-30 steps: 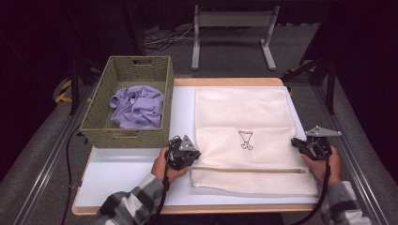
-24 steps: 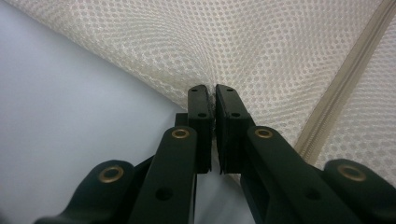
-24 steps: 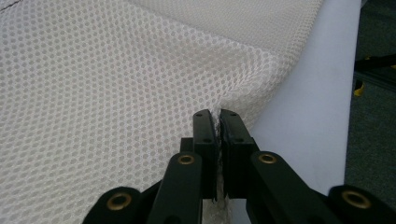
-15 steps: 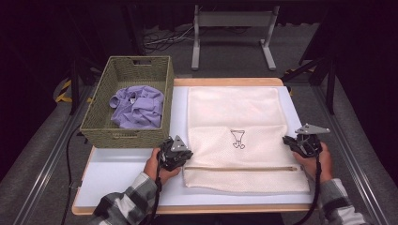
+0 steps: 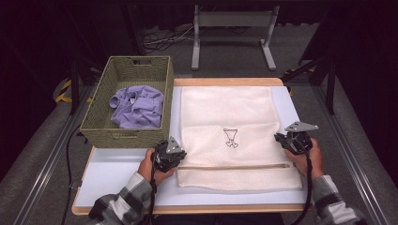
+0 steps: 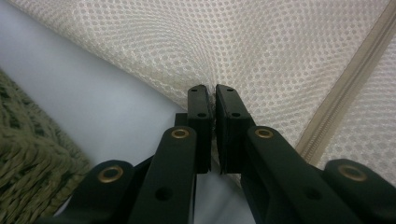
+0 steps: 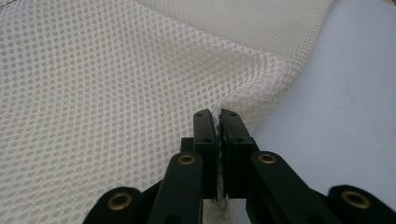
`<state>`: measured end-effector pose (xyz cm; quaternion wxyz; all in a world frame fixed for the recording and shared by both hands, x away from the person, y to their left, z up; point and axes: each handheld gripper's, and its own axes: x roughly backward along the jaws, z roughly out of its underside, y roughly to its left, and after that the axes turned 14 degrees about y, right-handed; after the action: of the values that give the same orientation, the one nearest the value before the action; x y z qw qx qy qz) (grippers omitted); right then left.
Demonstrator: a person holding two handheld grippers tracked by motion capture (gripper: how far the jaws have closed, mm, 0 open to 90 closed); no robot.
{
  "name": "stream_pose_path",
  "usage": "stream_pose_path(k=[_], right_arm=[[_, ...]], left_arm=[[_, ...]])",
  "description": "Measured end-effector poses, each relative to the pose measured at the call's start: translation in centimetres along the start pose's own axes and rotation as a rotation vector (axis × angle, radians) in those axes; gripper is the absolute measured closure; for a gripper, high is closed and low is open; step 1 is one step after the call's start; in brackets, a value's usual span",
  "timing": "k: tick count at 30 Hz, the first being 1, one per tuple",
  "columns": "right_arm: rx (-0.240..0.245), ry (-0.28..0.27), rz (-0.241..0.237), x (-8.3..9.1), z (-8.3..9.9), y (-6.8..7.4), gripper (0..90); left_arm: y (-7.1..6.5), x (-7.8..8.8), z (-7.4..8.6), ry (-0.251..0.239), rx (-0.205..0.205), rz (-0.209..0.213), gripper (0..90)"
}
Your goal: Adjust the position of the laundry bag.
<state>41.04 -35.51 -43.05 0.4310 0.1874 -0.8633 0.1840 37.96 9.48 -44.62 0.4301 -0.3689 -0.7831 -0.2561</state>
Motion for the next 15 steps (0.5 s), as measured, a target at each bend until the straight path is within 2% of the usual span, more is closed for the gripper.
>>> stream_pose_path(k=[15], right_arm=[[0.031, -0.015, -0.018, -0.4, -1.5, 1.3, 86.4]], left_arm=[[0.8, 0.5, 1.1, 0.005, 0.019, -0.037, 85.5]])
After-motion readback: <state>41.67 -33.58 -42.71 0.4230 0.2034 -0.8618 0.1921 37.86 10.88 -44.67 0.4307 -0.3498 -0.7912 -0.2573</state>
